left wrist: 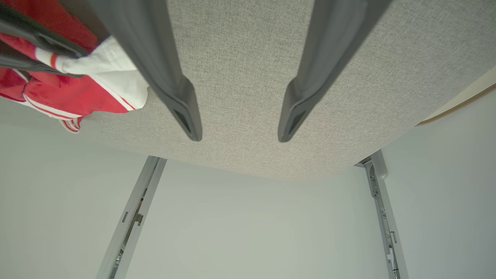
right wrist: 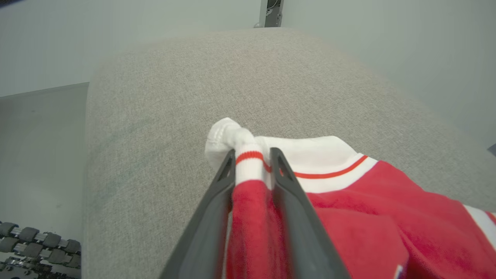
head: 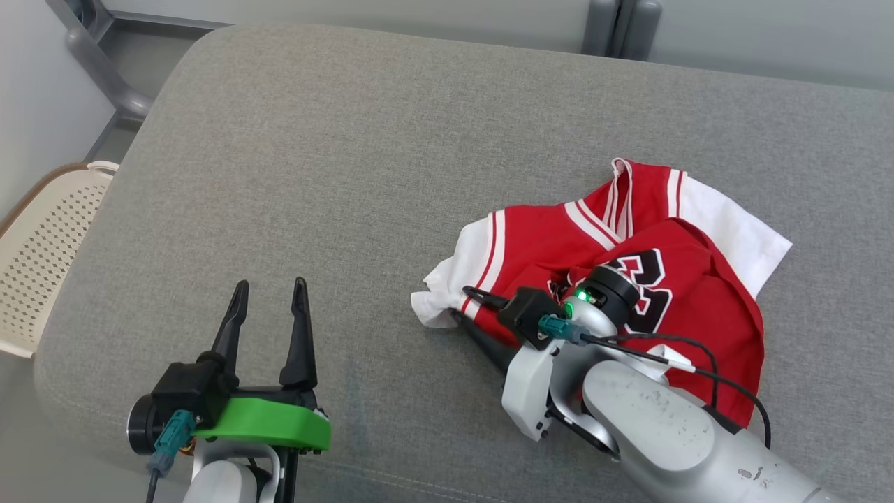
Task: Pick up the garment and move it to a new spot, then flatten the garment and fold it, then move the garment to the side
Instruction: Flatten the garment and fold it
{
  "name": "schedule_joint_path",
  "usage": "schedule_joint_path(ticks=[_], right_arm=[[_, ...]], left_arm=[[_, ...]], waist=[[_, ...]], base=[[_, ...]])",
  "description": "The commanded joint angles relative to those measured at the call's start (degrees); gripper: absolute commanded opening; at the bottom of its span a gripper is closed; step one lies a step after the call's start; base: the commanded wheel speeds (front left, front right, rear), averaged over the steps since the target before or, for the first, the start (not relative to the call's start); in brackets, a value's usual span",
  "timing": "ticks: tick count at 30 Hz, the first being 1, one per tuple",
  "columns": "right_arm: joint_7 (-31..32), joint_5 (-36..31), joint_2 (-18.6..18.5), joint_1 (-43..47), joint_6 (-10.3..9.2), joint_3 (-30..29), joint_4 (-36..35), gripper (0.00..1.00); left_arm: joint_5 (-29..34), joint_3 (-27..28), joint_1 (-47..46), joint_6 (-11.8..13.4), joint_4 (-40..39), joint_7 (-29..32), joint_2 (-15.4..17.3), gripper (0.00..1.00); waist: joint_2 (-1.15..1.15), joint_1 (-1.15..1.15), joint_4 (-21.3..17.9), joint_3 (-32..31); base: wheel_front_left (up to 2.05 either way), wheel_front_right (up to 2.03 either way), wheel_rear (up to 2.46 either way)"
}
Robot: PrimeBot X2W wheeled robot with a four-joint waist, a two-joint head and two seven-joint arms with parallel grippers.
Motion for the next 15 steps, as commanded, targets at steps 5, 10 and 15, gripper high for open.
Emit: schedule_joint_path(ticks=[5,10,15], right_arm=[[-4.1,3.9,-0.6,-1.0,-0.11,0.8,1.0,1.0],[-6.1,5.9,-4.2,-3.6,-0.11,-4.0,-1.4,1.0],[-4.9,5.2,-9.5,-4.8,-0.11,-11.5,-1.7,1.0]], left_arm=[[0.6,1.0,0.8,0.3,-0.1,0.0,0.1,1.0],[1.3,1.5,1.3,0.1,-0.2,0.0,0.1,1.0],[1.6,1.9,1.3,-0.1,-0.5,0.0,0.1,1.0]], waist=[[0.0,0.0,-1.4,-0.6],[0.0,0.0,-3.4,-1.5],[0.0,0.0,-4.5,-1.6]], base=[[0.0,0.0,0.0],[0.0,0.0,0.0],[0.0,0.0,0.0]])
